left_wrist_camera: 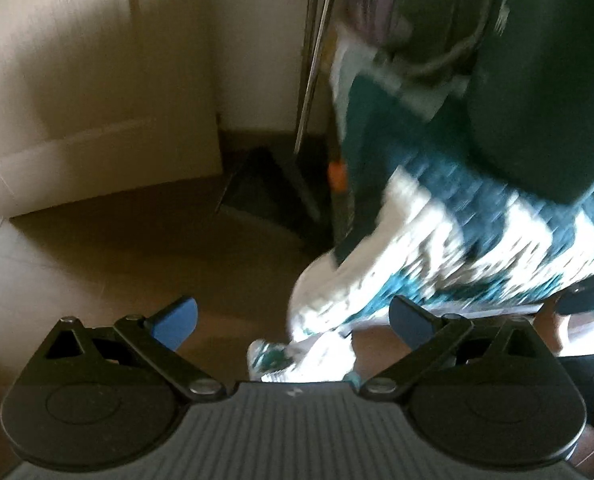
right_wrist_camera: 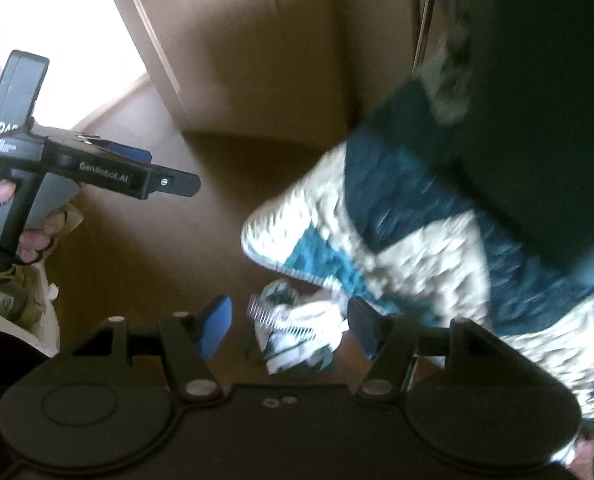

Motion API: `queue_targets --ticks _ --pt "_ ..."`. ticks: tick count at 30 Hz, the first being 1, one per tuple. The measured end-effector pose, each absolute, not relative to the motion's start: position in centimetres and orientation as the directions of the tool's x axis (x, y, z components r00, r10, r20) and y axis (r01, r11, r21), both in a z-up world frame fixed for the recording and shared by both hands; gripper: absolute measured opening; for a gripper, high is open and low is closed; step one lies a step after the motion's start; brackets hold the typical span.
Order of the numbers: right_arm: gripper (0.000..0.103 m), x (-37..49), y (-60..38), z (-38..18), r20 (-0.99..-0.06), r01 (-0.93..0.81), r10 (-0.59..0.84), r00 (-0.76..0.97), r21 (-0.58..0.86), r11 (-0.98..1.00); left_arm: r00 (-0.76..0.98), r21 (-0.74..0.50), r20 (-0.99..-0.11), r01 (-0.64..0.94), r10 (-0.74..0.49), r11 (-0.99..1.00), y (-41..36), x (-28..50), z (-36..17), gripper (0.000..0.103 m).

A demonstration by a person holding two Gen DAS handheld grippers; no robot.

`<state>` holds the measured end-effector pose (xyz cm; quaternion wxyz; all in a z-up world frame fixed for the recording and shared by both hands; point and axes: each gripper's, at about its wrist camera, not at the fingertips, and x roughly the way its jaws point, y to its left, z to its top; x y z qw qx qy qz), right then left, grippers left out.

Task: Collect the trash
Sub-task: 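Grasp the clear plastic tray with the left tool while the right tool grasps the white tissue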

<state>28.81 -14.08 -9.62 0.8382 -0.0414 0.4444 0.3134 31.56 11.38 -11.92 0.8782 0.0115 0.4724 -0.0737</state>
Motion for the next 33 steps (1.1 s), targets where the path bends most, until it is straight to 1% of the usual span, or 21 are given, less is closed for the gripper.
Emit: queue_targets --ticks 9,12,15,17,22,25,28,31,33 --pt "0.064 32.3 -9.1 -19.2 -0.871 -0.537 0.416 0.263 0.226 0.813 0.422 -0.014 -0.897 0.268 -0.13 0.963 12.7 32.2 -23.6 0.103" --pt "0.064 33.5 -7.8 -22.3 -0.892 -0.533 0.392 0.227 0.223 0.816 0.377 -0.03 -0.916 0.272 -0.135 0.962 13.0 32.2 -27.0 0.103" --pt "0.064 34.6 -6.6 -25.1 -0.905 -0.545 0.376 0.198 0.217 0.81 0.332 -0.08 -0.932 0.202 -0.145 0.976 14.1 32.5 -30.8 0.103" --pt "0.064 35.2 -5.8 -26.7 -0.913 -0.56 0.366 0.178 0.212 0.801 0.309 -0.136 -0.937 0.108 -0.163 0.985 15.4 32.8 -33.3 0.103" --pt "0.064 36.5 -4.3 -30.1 -0.93 -0.572 0.343 0.131 0.212 0.792 0.255 -0.326 -0.929 -0.215 -0.27 0.92 19.2 32.6 -40.0 0.102" --pt "0.064 36.9 -3.5 -31.7 -0.935 -0.585 0.338 0.107 0.216 0.782 0.262 -0.408 -0.905 -0.317 -0.335 0.856 20.3 32.2 -42.8 0.102" --pt "0.064 37.2 -2.8 -33.1 -0.94 -0.602 0.331 0.084 0.217 0.769 0.288 -0.432 -0.891 -0.302 -0.35 0.85 20.1 31.9 -43.9 0.102" --pt "0.064 37.4 -2.4 -34.1 -0.943 -0.617 0.324 0.073 0.212 0.758 0.294 -0.408 -0.896 -0.25 -0.333 0.878 19.7 32.2 -44.8 0.102" --pt "0.064 37.6 -2.1 -34.7 -0.944 -0.625 0.321 0.071 0.209 0.753 0.302 -0.418 -0.889 -0.23 -0.344 0.879 20.0 32.4 -45.1 0.102"
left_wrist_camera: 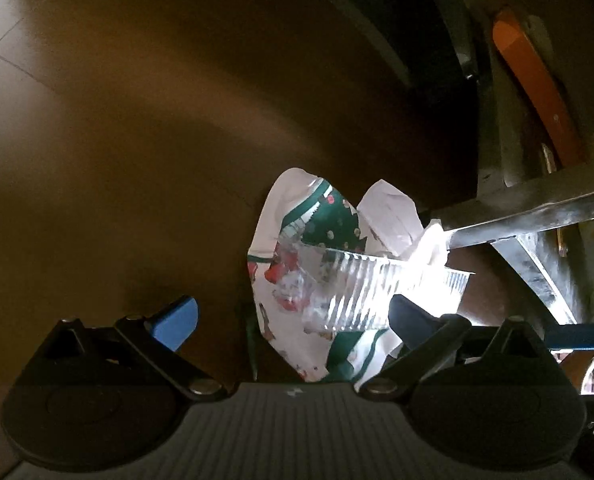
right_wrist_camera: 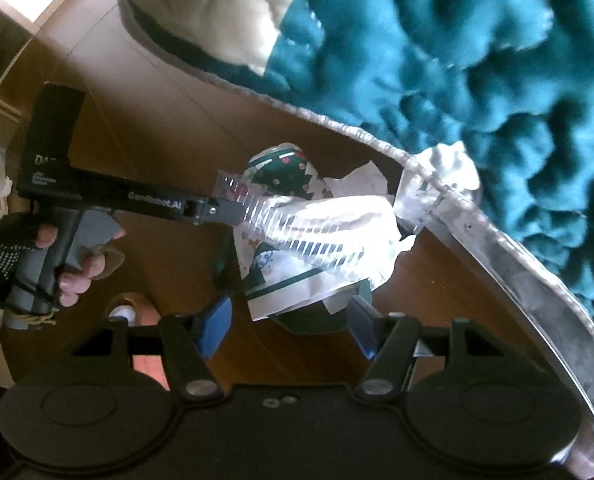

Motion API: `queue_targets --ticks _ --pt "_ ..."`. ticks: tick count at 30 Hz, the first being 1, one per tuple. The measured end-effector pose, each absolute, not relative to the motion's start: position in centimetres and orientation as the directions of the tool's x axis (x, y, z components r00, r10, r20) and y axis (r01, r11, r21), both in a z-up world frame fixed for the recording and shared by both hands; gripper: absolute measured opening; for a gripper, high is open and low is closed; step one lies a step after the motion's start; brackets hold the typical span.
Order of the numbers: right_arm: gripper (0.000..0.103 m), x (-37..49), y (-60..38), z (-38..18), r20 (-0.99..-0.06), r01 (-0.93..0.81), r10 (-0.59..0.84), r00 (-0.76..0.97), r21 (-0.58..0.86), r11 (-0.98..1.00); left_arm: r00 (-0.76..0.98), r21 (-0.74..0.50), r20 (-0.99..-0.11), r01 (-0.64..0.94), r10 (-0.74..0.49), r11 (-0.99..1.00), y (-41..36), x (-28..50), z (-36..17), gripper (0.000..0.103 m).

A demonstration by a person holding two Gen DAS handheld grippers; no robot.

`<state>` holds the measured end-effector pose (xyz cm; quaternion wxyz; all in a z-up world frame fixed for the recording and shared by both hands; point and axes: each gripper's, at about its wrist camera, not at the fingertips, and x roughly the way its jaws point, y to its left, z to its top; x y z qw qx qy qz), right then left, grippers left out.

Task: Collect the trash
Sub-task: 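Grasp the clear plastic tray with the left tool while the right tool grasps the white tissue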

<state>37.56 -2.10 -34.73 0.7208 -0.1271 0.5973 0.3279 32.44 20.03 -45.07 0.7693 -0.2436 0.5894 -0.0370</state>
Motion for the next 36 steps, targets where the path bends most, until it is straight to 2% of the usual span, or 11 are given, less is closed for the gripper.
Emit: queue_targets --ticks 4,10,12,14,18,19,27,33,34,36 --pt "0.064 37.9 -1.8 -35.5 -0.944 -0.625 0.324 0.067 0.213 0.751 0.302 -0.465 -0.862 -0.153 -0.406 0.872 20.1 33.2 -45.7 0.102" --pt "0.064 38.4 -1.8 -36.0 -0.944 -0.615 0.321 0.071 0.212 0.759 0.27 -0.549 -0.822 -0.145 -0.501 0.823 20.4 34.7 -47.2 0.102" --pt "0.064 38.6 -1.7 -36.1 -0.945 -0.614 0.315 0.082 0.201 0.763 0.266 -0.555 -0.819 -0.14 -0.509 0.82 20.3 34.9 -47.4 0.097" --pt "0.064 38.8 -1.6 -36.2 -0.945 -0.612 0.316 0.084 0.201 0.765 0.259 -0.571 -0.81 -0.152 -0.525 0.806 20.4 35.0 -47.8 0.086" --pt "0.064 39.1 -1.4 -35.8 -0.939 -0.608 0.335 0.083 0.218 0.763 0.265 -0.611 -0.784 -0.168 -0.561 0.774 20.5 34.7 -48.1 0.074" --pt "0.064 39.1 -1.4 -35.7 -0.937 -0.606 0.34 0.084 0.223 0.764 0.265 -0.604 -0.788 -0.158 -0.556 0.781 20.4 34.7 -48.0 0.069" --pt "0.064 39.8 -1.2 -35.0 -0.928 -0.562 0.361 0.094 0.25 0.788 0.297 -0.572 -0.804 -0.156 -0.515 0.805 19.8 33.0 -46.9 0.065" --pt "0.064 40.6 -1.0 -34.9 -0.912 -0.491 0.403 0.079 0.316 0.812 0.341 -0.419 -0.854 -0.004 -0.392 0.908 17.1 29.6 -44.2 0.064" --pt "0.064 40.7 -0.9 -35.0 -0.911 -0.484 0.406 0.076 0.322 0.814 0.347 -0.392 -0.86 0.022 -0.375 0.92 16.6 29.0 -43.9 0.059" --pt "0.064 40.8 -0.7 -35.5 -0.912 -0.471 0.406 0.065 0.331 0.818 0.354 -0.355 -0.866 0.062 -0.353 0.933 15.9 28.2 -43.5 0.057"
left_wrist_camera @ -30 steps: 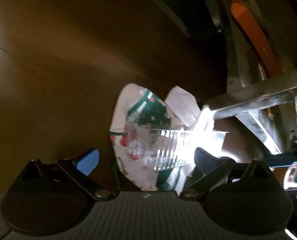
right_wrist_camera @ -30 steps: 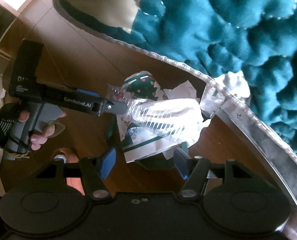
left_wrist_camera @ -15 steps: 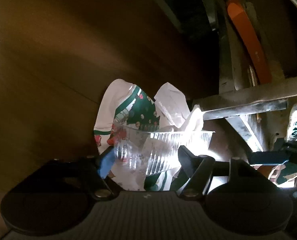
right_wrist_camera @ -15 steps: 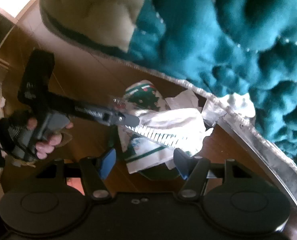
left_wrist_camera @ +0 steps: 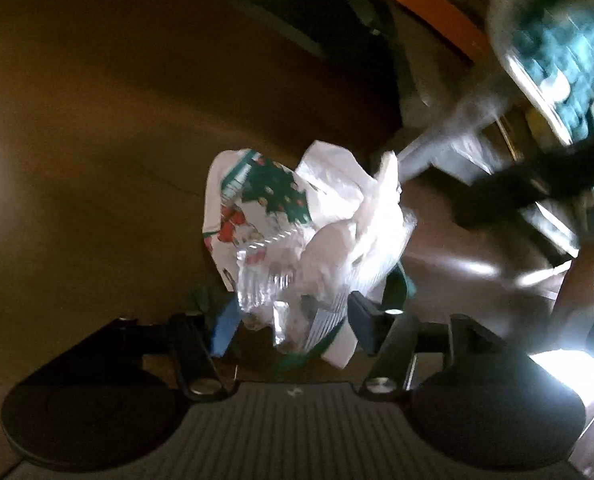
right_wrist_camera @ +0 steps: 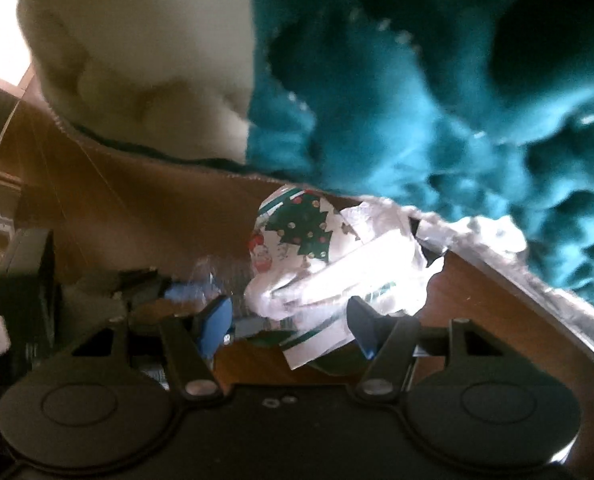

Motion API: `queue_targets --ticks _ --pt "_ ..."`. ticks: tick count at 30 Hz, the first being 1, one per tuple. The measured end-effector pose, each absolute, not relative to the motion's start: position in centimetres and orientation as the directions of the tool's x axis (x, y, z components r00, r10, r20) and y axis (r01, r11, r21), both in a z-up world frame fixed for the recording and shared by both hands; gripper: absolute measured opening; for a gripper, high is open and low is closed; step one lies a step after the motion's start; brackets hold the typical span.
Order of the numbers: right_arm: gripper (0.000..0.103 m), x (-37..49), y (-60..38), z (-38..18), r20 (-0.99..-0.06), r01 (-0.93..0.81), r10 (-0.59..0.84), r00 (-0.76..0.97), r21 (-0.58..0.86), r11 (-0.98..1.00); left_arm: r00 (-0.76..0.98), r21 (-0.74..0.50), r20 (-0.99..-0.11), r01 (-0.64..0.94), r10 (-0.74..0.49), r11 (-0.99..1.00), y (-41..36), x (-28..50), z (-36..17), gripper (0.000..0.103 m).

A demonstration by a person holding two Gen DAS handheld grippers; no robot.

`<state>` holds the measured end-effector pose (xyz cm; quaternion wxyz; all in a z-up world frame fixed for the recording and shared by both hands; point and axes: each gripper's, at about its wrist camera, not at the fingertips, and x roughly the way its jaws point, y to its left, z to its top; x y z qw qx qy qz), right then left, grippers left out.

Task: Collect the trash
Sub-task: 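Grasp the clear plastic tray with the left tool while the right tool grasps the white tissue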

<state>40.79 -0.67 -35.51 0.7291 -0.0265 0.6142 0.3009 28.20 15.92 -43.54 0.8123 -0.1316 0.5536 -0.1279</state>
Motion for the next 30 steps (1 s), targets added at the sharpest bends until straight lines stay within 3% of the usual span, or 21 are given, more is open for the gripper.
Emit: queue_targets --ticks 5,11,20,22,23,24,30 --pt "0.063 41.4 1.2 -37.2 -0.918 -0.452 0.394 0.048 0.332 0.828 0.361 -0.281 -0.879 0.139 -0.313 0.95 14.2 27.6 -43.5 0.054" --pt "0.062 41.6 2.8 -40.3 -0.96 -0.476 0.281 0.008 0.243 0.845 0.351 -0.252 -0.889 0.165 -0.295 0.954 14.0 27.5 -44.1 0.054" --pt "0.061 39.7 5.7 -42.6 -0.98 -0.68 0.198 0.018 0.133 0.721 0.344 -0.252 -0.889 0.18 -0.301 0.951 12.8 27.9 -44.5 0.054" --pt "0.048 39.4 6.2 -42.9 -0.983 -0.713 0.181 0.024 0.11 0.692 0.342 -0.253 -0.89 0.182 -0.302 0.95 12.8 27.9 -44.6 0.054" --pt "0.034 39.3 6.3 -43.0 -0.984 -0.718 0.178 0.016 0.113 0.687 0.339 -0.256 -0.89 0.179 -0.304 0.95 12.8 27.9 -44.9 0.054" --pt "0.028 39.2 6.3 -43.0 -0.983 -0.716 0.181 0.011 0.119 0.688 0.337 -0.26 -0.891 0.174 -0.306 0.95 12.9 27.9 -45.0 0.054" --pt "0.011 38.5 5.4 -41.8 -0.976 -0.723 0.212 0.04 0.119 0.681 0.332 -0.267 -0.893 0.153 -0.304 0.951 13.1 28.1 -45.0 0.053"
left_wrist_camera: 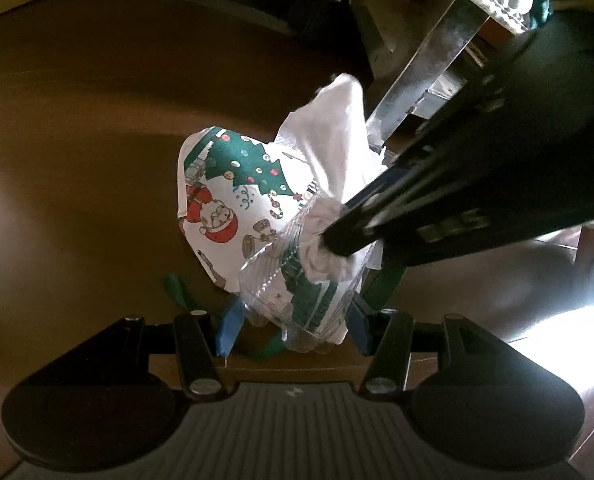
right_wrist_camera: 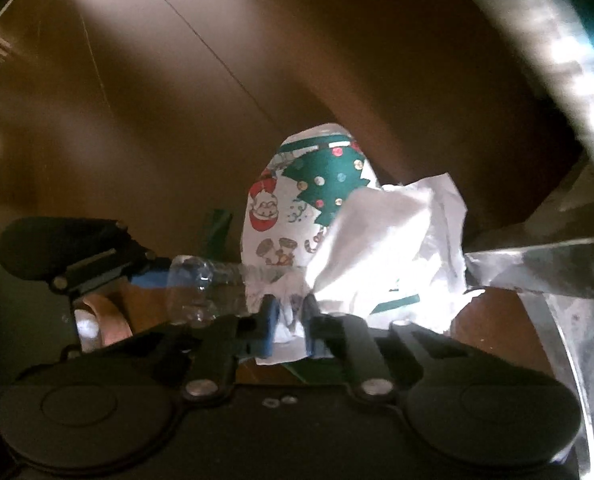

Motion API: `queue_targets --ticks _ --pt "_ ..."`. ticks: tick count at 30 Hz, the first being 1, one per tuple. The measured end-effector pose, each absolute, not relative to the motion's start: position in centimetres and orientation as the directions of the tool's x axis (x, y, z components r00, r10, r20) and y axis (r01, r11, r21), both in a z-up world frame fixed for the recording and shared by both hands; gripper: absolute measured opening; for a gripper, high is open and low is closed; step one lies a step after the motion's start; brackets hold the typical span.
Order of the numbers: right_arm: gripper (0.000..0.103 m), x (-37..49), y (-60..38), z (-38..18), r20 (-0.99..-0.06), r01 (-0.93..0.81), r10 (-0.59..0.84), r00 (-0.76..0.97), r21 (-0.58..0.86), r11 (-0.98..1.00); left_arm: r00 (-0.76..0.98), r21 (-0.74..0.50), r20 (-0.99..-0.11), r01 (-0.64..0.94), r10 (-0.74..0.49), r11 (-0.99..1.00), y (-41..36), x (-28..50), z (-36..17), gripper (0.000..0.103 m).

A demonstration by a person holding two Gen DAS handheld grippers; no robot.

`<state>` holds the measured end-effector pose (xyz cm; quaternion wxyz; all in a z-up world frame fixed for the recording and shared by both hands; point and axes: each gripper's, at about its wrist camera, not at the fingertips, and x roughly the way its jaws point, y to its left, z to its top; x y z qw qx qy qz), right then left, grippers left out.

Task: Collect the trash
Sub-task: 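Lift the clear tray with the left tool while the right tool lifts the tissue toward the wastebasket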

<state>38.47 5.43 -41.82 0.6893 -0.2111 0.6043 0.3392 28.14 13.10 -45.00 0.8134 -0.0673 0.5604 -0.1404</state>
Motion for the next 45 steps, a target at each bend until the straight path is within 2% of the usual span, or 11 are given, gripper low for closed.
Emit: queue_targets --ticks 11,20,26,32,38,45 --pt "0.006 36.0 0.3 -35.5 -0.941 -0.644 0.312 0.134 0.157 0.749 0.34 -0.217 -0.904 0.161 -0.26 0.963 13.4 27.9 -42.2 0.051" --pt "0.006 32.4 -6.2 -29.9 -0.929 -0.553 0.277 0.244 0.102 0.827 0.405 -0.112 -0.9 0.149 -0.164 0.982 14.8 28.9 -34.8 0.048" --pt "0.006 29.3 -9.5 -24.2 -0.885 -0.484 0.295 0.36 0.093 0.87 0.483 -0.005 -0.873 0.127 -0.066 0.992 15.4 28.8 -27.7 0.048" --pt "0.006 26.4 -12.0 -17.3 -0.812 -0.447 0.334 0.48 0.101 0.889 0.598 0.087 -0.802 0.091 0.016 0.992 16.3 28.4 -18.9 0.047" --pt "0.006 23.7 -15.2 -9.8 -0.726 -0.454 0.392 0.565 0.123 0.882 0.709 0.095 -0.705 0.059 0.026 0.994 15.9 26.8 -9.3 0.047" --pt "0.006 20.2 -18.2 -1.7 -0.618 -0.474 0.416 0.667 0.078 0.877 0.81 0.084 -0.587 0.065 -0.003 0.994 13.2 24.2 0.9 0.048"
